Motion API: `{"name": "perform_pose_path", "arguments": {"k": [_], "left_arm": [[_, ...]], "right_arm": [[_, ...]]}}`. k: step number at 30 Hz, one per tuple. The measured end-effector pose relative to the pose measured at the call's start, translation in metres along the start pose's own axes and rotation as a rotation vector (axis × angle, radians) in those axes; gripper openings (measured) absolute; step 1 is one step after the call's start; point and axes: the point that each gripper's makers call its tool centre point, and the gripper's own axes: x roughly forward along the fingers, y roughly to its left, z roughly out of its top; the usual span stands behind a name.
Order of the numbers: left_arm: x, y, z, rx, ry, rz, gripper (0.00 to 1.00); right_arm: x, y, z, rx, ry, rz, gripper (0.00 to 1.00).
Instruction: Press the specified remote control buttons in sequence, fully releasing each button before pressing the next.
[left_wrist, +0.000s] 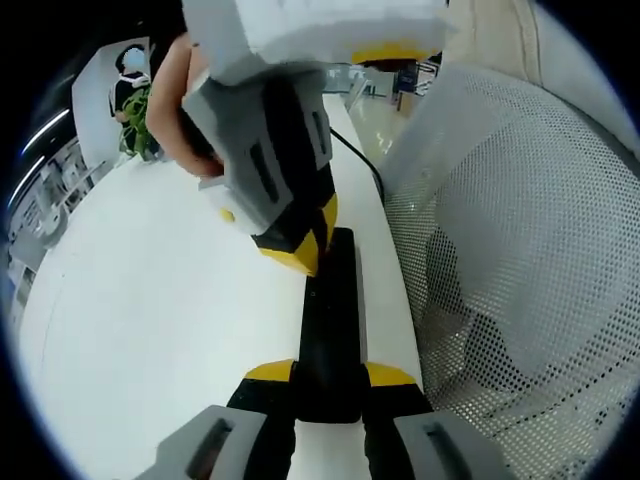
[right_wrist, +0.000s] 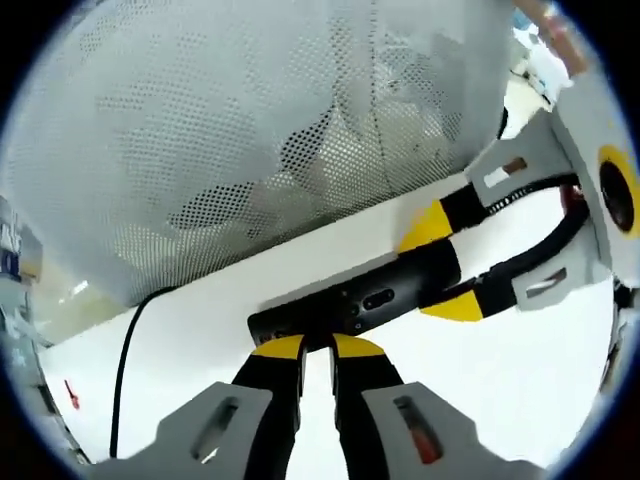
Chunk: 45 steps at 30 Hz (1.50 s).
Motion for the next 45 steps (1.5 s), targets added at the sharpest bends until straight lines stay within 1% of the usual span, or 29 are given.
{"name": "perform_pose_path", "arguments": {"k": [4, 5, 8, 14, 17, 19, 23, 24, 26, 27, 28, 29, 31, 33, 34, 35, 36, 38, 39, 41, 42, 43, 44, 45], "left_arm": [[0.0, 0.0001, -0.0002, 0.001, 0.001, 0.001, 0.24], [0.0, 0.0002, -0.0002, 0.0, 0.0, 0.001, 0.24], [0.0, 0.0002, -0.0006, 0.0, 0.0, 0.001, 0.24], [0.0001, 0.0002, -0.0006, -0.003, 0.0, 0.001, 0.24], [0.0001, 0.0002, -0.0005, -0.003, 0.001, 0.001, 0.24], [0.0001, 0.0002, -0.0006, -0.002, 0.002, 0.001, 0.24], [-0.0001, 0.0001, -0.0007, 0.002, 0.005, 0.001, 0.24], [-0.0002, 0.0002, -0.0009, 0.004, 0.006, 0.001, 0.24], [-0.0001, 0.0002, -0.001, 0.011, 0.004, 0.001, 0.24], [0.0002, 0.0001, -0.0007, 0.024, 0.003, 0.001, 0.24], [0.0005, -0.0001, -0.0009, 0.022, 0.007, 0.0, 0.24], [0.0008, 0.0002, -0.0008, 0.021, 0.012, 0.001, 0.24], [0.001, 0.0002, -0.0008, 0.02, 0.011, 0.001, 0.24], [0.0012, 0.0002, -0.0007, 0.02, 0.014, 0.002, 0.24], [0.001, 0.0002, -0.001, 0.02, 0.016, 0.003, 0.24], [0.001, 0.0003, -0.0011, 0.019, 0.017, 0.003, 0.24], [0.0009, 0.0002, -0.0004, 0.018, 0.017, 0.003, 0.24], [0.0008, 0.0001, 0.0005, 0.018, 0.017, 0.003, 0.24], [0.0008, 0.0002, 0.0009, 0.017, 0.016, 0.003, 0.24], [0.0008, 0.0004, 0.0017, 0.017, 0.017, 0.003, 0.24], [0.0006, 0.0001, 0.0022, 0.018, 0.017, 0.004, 0.24], [0.0006, 0.0001, 0.0025, 0.019, 0.018, 0.004, 0.24], [0.0007, 0.0003, 0.0026, 0.018, 0.018, 0.004, 0.24], [0.0007, 0.0004, 0.0029, 0.018, 0.018, 0.003, 0.24]], "right_arm": [[0.0004, -0.0031, 0.0003, -0.024, 0.009, -0.013, 0.0], [0.001, -0.0053, 0.0002, -0.055, 0.018, -0.016, 0.0], [0.0012, -0.0031, -0.0002, -0.047, 0.023, -0.004, 0.0], [0.0011, -0.0008, -0.0007, -0.068, 0.036, -0.039, 0.0], [0.0008, 0.0004, -0.0001, -0.083, 0.053, -0.046, 0.0], [0.0012, -0.0001, -0.0007, -0.078, 0.057, -0.049, 0.0], [0.0022, 0.0007, 0.0026, -0.089, 0.073, -0.051, 0.0], [0.0029, 0.0013, 0.003, -0.096, 0.081, -0.055, 0.0], [0.0037, 0.0006, 0.0013, -0.123, 0.118, -0.079, 0.0], [0.0036, 0.0002, 0.0001, -0.126, 0.145, -0.096, 0.0], [0.0037, 0.0001, 0.0006, -0.155, 0.174, -0.12, 0.0], [0.0044, 0.0011, 0.0008, -0.152, 0.18, -0.13, 0.0], [0.0042, 0.0009, -0.0005, -0.076, 0.176, -0.153, 0.0], [0.0038, -0.0004, -0.0009, -0.003, 0.136, -0.166, 0.0], [0.0035, -0.0009, -0.0011, 0.067, 0.114, -0.173, 0.0], [0.0027, -0.0019, -0.0016, 0.171, 0.082, -0.185, 0.0], [0.0022, -0.0025, -0.0019, 0.228, 0.063, -0.195, 0.0], [0.0012, -0.0035, -0.003, 0.275, 0.031, -0.229, 0.0], [0.0005, -0.0033, -0.0037, 0.342, 0.018, -0.251, 0.0], [0.0008, -0.0037, -0.0054, 0.412, 0.006, -0.286, 0.0], [0.0016, -0.0031, -0.0049, 0.438, -0.002, -0.302, 0.0], [0.0016, -0.003, -0.0049, 0.445, -0.003, -0.308, 0.0], [0.0016, -0.0013, -0.0058, 0.475, 0.005, -0.318, 0.0], [0.0024, 0.0003, -0.0036, 0.479, 0.001, -0.314, 0.0]]}}
